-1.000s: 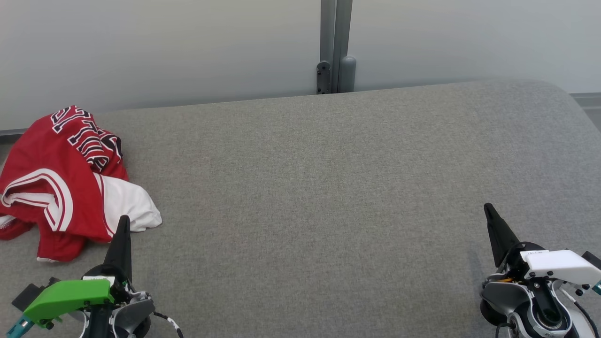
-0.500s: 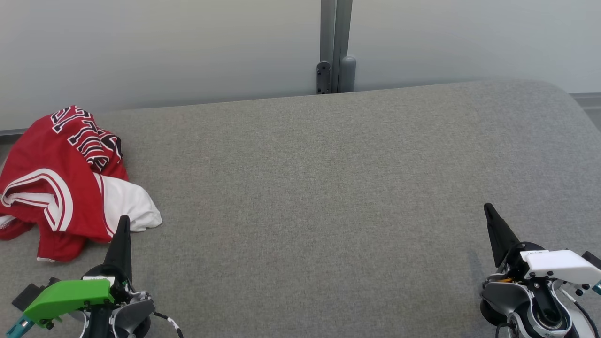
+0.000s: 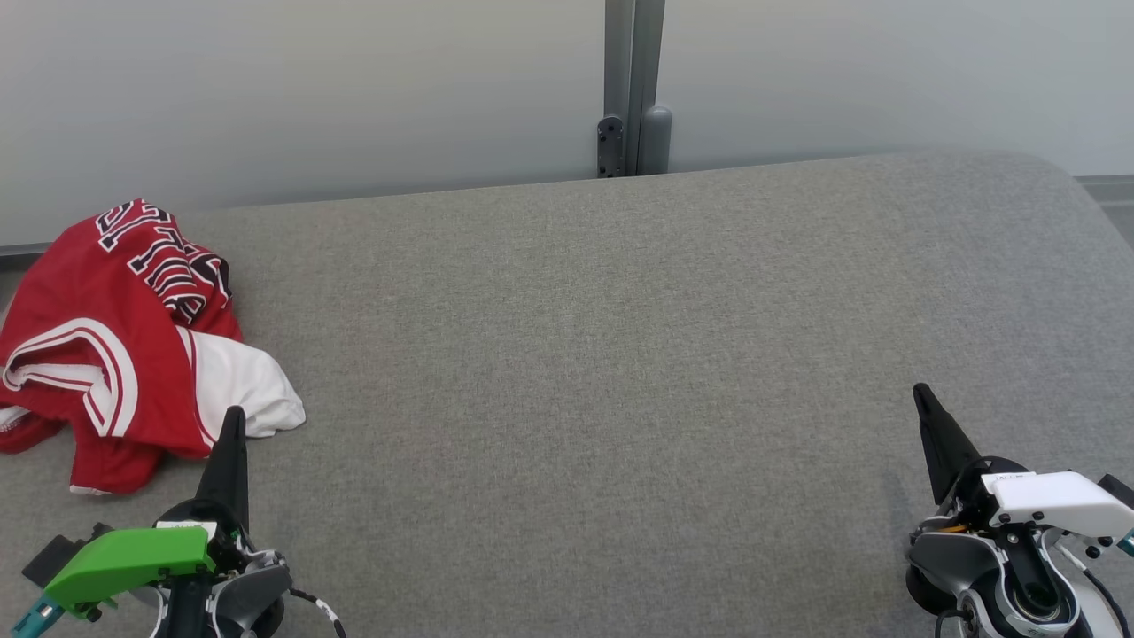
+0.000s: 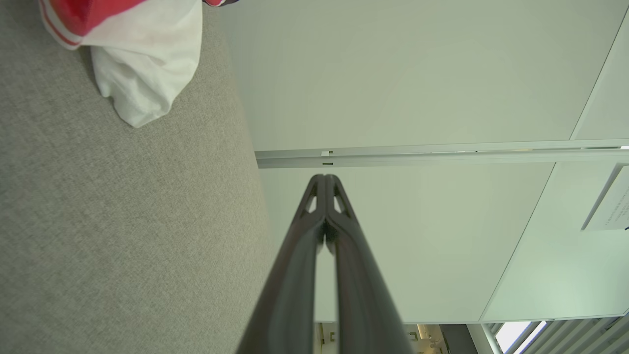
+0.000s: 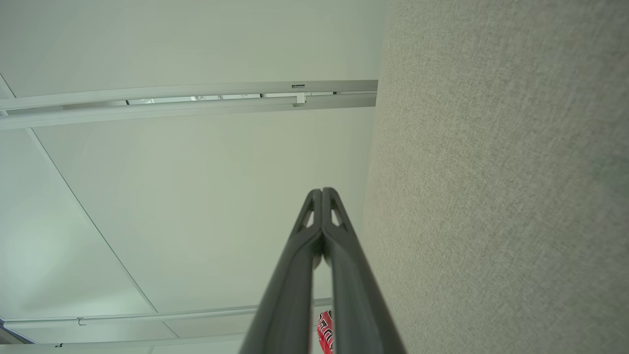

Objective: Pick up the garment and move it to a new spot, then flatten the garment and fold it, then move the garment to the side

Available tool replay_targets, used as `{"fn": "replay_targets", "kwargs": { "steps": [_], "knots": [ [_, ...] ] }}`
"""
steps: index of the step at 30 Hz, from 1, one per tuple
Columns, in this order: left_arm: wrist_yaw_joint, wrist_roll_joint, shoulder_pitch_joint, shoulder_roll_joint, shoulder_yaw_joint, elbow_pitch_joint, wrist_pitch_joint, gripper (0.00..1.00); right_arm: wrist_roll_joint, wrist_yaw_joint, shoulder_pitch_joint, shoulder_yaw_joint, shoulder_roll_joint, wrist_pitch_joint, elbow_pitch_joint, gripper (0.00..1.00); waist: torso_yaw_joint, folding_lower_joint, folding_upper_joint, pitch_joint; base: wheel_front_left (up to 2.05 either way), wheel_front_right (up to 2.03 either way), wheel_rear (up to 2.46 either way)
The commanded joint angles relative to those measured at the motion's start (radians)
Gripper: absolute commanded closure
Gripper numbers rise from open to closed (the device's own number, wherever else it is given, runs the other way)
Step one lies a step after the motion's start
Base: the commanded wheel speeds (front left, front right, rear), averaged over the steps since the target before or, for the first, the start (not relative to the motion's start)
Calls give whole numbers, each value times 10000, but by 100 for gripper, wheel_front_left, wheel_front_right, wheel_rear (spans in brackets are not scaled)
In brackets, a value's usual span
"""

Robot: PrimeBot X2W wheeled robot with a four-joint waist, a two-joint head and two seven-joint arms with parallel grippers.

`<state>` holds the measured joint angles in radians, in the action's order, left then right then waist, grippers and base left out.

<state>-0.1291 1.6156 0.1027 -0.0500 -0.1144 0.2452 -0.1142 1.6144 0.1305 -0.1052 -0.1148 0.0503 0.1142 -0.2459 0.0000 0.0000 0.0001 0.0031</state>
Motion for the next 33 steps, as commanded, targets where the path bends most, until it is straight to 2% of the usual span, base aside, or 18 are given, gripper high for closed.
{"fn": "replay_targets", "kwargs": {
  "steps": [1, 10, 11, 15, 24, 33],
  "knots": [
    [-55, -54, 136, -9, -7, 5, -21, 100, -32, 4, -60, 1, 4, 18, 34, 100, 0, 0, -1, 0, 0, 0, 0],
    [-55, -54, 136, -9, -7, 5, -21, 100, -32, 4, -60, 1, 4, 18, 34, 100, 0, 0, -1, 0, 0, 0, 0],
    [0, 0, 0, 0, 0, 0, 0, 0, 0, 0, 0, 0, 0, 0, 0, 0, 0, 0, -1, 0, 0, 0, 0],
    [17, -3, -229, 74, 31, 291, 26, 0, -3, -2, 220, 43, -84, -26, -296, 0, 0, 0, -1, 0, 0, 0, 0],
    [13, -261, -362, 62, 287, 12, 482, 0, -247, -1, 236, 388, -71, -484, -218, 0, -1, 0, -1, 10, 0, 0, 0],
    [129, -1156, -374, 51, 468, -370, 893, 0, -1094, -1, 208, 517, -58, -894, -10, 0, 3, 0, -1, 16, 0, 0, 0]
  ]
}}
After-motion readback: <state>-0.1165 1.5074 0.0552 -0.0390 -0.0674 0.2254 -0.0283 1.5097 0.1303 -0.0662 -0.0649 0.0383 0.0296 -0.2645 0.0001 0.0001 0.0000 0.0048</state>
